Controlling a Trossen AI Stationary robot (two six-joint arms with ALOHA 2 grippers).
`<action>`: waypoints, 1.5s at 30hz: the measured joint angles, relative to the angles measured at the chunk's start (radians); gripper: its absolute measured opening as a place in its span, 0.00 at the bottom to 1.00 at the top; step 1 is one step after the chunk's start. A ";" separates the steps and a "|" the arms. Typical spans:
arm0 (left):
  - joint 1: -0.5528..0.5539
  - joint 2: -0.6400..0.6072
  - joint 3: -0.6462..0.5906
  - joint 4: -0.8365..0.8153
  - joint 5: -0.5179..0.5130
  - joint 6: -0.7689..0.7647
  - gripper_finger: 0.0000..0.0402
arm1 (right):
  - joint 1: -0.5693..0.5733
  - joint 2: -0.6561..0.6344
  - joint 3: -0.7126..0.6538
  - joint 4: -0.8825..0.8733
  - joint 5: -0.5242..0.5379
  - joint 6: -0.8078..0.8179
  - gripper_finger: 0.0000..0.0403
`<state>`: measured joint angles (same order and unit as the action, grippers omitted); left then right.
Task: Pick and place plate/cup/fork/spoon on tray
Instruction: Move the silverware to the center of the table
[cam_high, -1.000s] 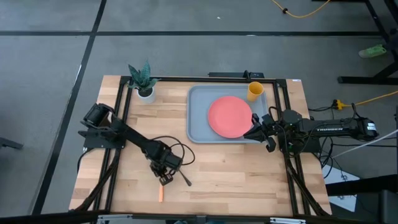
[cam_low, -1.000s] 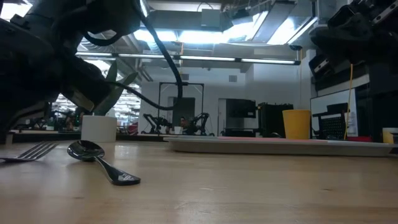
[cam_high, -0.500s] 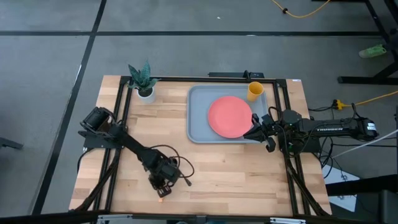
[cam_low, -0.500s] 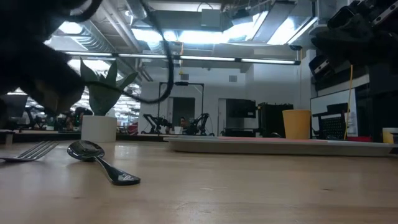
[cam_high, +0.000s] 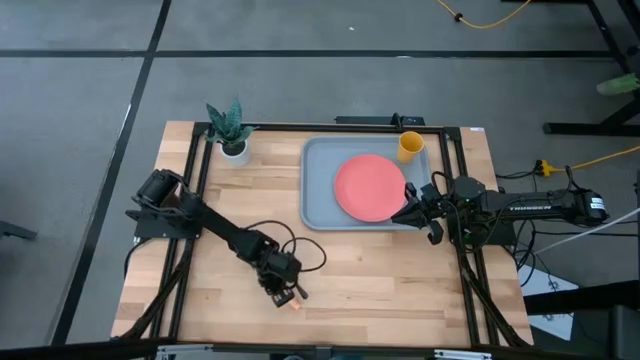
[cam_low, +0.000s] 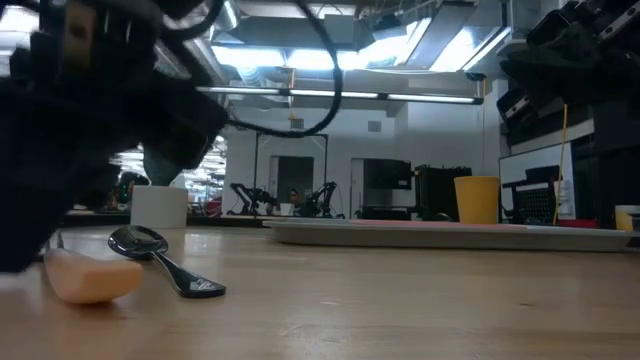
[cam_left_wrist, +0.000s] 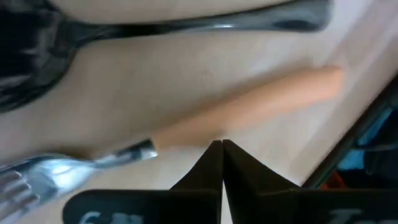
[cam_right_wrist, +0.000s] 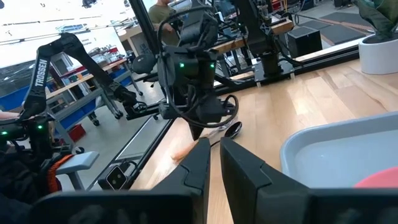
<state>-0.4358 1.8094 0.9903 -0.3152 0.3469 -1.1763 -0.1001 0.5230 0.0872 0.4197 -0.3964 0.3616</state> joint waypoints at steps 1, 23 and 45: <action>-0.002 -0.002 0.015 -0.014 0.011 0.007 0.00 | 0.000 0.000 0.000 0.000 0.000 0.000 0.11; 0.029 0.066 0.087 -0.290 0.053 0.129 0.00 | 0.000 0.000 0.000 -0.039 -0.001 0.001 0.11; 0.143 0.102 0.125 -0.205 -0.029 0.200 0.00 | 0.000 0.000 0.000 -0.038 -0.019 0.004 0.11</action>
<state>-0.2932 1.9110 1.1152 -0.5206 0.3176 -0.9760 -0.1004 0.5228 0.0875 0.3813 -0.4156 0.3652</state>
